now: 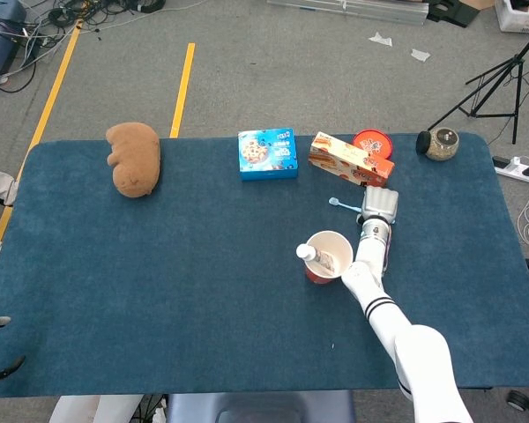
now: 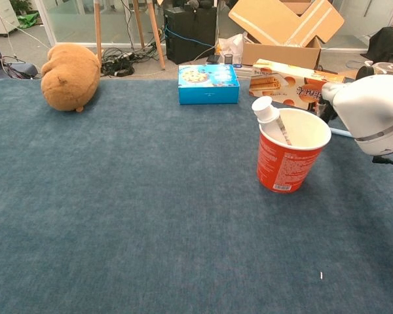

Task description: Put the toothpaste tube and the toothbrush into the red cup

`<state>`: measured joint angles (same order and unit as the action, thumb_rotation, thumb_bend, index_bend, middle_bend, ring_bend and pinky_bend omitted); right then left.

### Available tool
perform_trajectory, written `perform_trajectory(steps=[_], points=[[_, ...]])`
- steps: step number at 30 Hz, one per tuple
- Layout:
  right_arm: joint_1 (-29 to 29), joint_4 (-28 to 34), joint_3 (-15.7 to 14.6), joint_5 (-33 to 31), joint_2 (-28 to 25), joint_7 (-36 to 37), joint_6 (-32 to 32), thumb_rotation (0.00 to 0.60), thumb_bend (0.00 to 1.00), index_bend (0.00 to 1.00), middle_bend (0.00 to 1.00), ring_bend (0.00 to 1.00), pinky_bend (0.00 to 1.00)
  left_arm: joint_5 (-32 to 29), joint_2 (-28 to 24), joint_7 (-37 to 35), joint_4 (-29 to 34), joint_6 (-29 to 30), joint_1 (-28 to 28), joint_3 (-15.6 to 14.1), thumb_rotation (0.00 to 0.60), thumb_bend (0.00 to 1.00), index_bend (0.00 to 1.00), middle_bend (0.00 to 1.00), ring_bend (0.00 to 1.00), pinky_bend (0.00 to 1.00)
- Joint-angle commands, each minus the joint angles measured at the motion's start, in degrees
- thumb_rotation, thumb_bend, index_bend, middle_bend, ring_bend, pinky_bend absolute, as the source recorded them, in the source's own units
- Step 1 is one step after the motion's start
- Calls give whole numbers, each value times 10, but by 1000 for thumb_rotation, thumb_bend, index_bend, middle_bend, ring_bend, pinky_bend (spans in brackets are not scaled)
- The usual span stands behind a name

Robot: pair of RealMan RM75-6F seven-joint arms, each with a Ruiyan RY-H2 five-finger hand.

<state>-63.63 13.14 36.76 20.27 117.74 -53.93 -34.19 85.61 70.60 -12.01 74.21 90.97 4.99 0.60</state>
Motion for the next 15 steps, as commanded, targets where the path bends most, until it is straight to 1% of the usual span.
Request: perform_trajectory(steps=[1,15], points=[[-3,-6,6,2,3,-3,4,600,214,524,1000,1000,1000,-1,0,-1,-1,-1,0,0,600,0,321,374,331,416],[-16,-29,36,19,8,-2,17,600,232,524,1000,1000,1000,-5,0,-5,-4,-6,1,1,600,0,322,374,331,417]])
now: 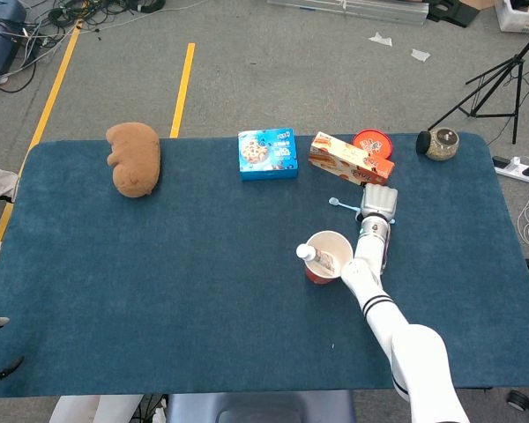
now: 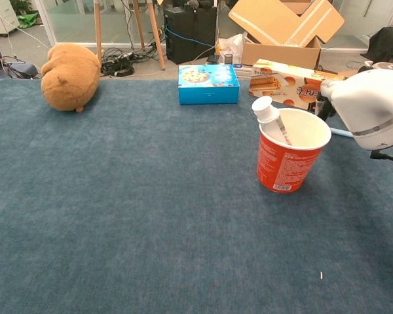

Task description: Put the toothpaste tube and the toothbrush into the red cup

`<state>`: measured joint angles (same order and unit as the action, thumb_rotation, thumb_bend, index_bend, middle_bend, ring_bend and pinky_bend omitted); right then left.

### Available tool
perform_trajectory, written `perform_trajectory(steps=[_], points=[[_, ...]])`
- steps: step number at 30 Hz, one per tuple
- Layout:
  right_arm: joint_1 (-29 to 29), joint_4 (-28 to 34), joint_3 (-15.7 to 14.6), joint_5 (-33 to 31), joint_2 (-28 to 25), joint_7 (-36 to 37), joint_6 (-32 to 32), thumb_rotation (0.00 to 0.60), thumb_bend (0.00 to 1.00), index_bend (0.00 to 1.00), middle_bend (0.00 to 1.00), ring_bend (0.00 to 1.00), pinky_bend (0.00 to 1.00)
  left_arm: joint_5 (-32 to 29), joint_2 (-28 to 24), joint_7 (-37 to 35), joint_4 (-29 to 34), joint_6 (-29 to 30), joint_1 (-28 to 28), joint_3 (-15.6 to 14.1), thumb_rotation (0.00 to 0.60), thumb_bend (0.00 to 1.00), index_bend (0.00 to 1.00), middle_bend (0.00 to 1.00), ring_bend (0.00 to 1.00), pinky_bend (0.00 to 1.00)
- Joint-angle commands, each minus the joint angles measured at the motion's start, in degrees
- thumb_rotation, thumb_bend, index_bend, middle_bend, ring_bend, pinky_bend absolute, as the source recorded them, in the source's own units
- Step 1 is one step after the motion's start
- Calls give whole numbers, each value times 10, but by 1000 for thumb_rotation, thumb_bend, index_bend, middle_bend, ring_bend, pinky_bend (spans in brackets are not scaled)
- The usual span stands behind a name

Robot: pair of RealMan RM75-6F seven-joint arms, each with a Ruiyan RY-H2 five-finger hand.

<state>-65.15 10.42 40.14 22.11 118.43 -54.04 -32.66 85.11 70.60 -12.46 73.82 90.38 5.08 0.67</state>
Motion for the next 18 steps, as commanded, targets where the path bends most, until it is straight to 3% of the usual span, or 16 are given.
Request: perform_trajectory(steps=[1,18], points=[[-2,-4,5,2,2,-3,4,600,232,524,1000,1000,1000,0,0,-1,0,0,1,0,600,0,322,374,331,416],[-9,-26,33,17,11,-12,22,600,234,524,1000,1000,1000,0,-4,1,4,0,2,0,600,0,322,374,331,417]])
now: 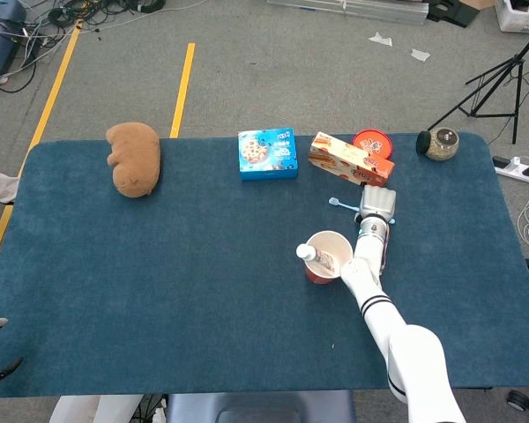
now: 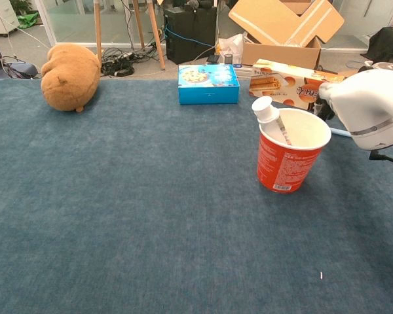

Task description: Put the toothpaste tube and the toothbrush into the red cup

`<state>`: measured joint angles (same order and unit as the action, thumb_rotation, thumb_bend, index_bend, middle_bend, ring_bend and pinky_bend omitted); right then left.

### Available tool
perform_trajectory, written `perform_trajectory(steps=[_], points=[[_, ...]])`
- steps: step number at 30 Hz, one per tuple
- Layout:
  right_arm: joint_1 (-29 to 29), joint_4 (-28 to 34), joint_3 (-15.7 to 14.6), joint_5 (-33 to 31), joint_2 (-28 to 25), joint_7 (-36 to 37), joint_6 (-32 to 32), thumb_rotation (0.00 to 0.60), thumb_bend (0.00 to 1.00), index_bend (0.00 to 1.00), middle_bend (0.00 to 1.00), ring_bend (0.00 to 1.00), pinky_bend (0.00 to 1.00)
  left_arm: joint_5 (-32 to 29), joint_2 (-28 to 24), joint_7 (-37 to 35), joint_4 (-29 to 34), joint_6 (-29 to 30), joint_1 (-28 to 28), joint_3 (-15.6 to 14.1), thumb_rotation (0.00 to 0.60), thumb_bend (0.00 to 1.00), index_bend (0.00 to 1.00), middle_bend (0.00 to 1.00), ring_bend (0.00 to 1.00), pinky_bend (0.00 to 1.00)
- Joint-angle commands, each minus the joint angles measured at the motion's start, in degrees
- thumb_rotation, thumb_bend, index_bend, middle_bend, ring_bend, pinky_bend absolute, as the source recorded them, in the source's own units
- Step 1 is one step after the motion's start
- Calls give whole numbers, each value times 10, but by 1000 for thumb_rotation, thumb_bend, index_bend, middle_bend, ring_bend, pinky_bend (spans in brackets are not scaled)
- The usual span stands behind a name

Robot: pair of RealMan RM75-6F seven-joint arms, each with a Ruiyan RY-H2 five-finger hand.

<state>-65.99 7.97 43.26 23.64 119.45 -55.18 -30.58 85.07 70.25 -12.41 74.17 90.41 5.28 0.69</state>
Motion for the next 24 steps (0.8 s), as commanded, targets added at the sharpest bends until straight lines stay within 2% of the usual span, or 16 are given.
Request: perform_trajectory(steps=[1,12,17,19,24], points=[[0,-2,3,2,0,-1,1,600,234,524,1000,1000,1000,0,0,0,0,-1,0,0,600,0,322,374,331,417],[4,-3,16,14,-4,8,3,600,249,524,1000,1000,1000,1,-1,4,3,-2,-2,0,600,0,322,374,331,416],[11,11,11,32,-11,42,3,600,275,524,1000,1000,1000,2,-1,5,4,-2,-2,0,600,0,322,374,331,416],[17,20,5,43,-17,58,0,600,284,521,1000,973,1000,3,-1,7,5,-1,-2,0,600,0,322,374,331,416],[41,64,-5,64,-42,98,-12,600,287,501,969,764,1000,7,-1,12,8,3,-1,-1,600,0,322,374,331,417]])
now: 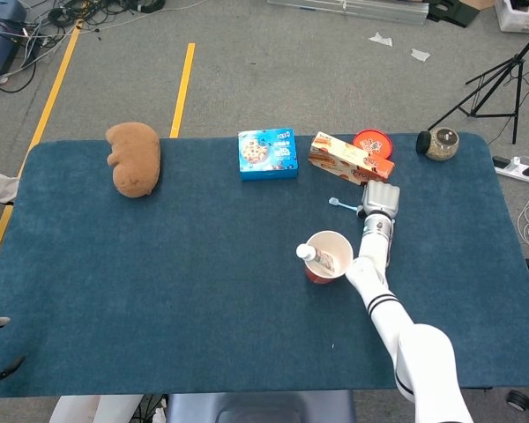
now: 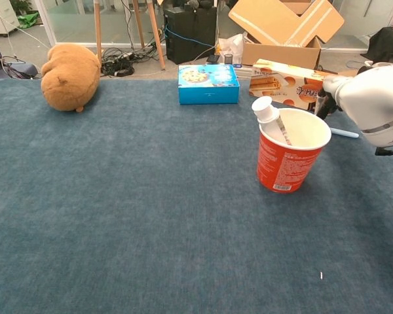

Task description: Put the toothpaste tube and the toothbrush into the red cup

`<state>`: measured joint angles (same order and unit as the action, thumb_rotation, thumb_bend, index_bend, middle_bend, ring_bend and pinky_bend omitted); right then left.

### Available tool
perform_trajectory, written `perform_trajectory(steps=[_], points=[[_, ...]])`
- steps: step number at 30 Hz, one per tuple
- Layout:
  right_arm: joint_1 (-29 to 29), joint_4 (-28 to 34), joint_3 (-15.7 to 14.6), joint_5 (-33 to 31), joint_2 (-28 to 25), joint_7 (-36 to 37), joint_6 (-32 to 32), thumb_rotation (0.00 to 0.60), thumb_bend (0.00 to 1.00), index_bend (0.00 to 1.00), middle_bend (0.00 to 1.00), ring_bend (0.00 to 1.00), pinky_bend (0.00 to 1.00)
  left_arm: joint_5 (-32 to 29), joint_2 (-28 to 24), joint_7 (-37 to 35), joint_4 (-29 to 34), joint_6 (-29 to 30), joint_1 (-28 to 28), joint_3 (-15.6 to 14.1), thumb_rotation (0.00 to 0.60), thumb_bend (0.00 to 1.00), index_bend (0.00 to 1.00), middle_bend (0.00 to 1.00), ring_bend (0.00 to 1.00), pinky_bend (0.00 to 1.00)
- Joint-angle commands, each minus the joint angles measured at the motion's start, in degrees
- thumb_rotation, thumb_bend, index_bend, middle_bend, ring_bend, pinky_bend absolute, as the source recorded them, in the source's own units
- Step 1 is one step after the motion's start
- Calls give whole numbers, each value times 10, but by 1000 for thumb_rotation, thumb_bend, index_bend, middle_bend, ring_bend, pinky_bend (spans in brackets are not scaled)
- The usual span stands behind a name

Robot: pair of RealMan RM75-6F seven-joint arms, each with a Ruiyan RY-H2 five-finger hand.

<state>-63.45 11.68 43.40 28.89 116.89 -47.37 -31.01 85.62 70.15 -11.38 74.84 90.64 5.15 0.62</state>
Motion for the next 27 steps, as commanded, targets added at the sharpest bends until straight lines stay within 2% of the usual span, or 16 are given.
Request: perform_trajectory(steps=[1,6,10,14,19,27], points=[[22,39,-8,14,-23,27,-12,600,287,499,946,738,999,2,1,3,2,1,0,-1,600,0,322,374,331,417],[68,137,-21,14,-66,41,-28,600,288,480,739,570,907,6,3,10,4,1,-2,-2,600,0,322,374,331,416],[114,259,-40,-16,-117,20,-53,600,287,460,643,474,827,9,5,15,6,0,-4,-2,600,0,322,375,331,416],[136,342,-64,-62,-153,-5,-74,600,286,444,573,427,753,11,5,19,10,1,-6,-3,600,0,322,374,331,416],[132,368,-98,-110,-167,-20,-84,600,290,436,511,381,687,9,4,19,11,2,-4,-3,600,0,322,374,331,416],[114,351,-133,-134,-164,-11,-87,600,314,429,418,303,556,5,5,13,6,1,-1,-4,600,0,322,374,331,416]])
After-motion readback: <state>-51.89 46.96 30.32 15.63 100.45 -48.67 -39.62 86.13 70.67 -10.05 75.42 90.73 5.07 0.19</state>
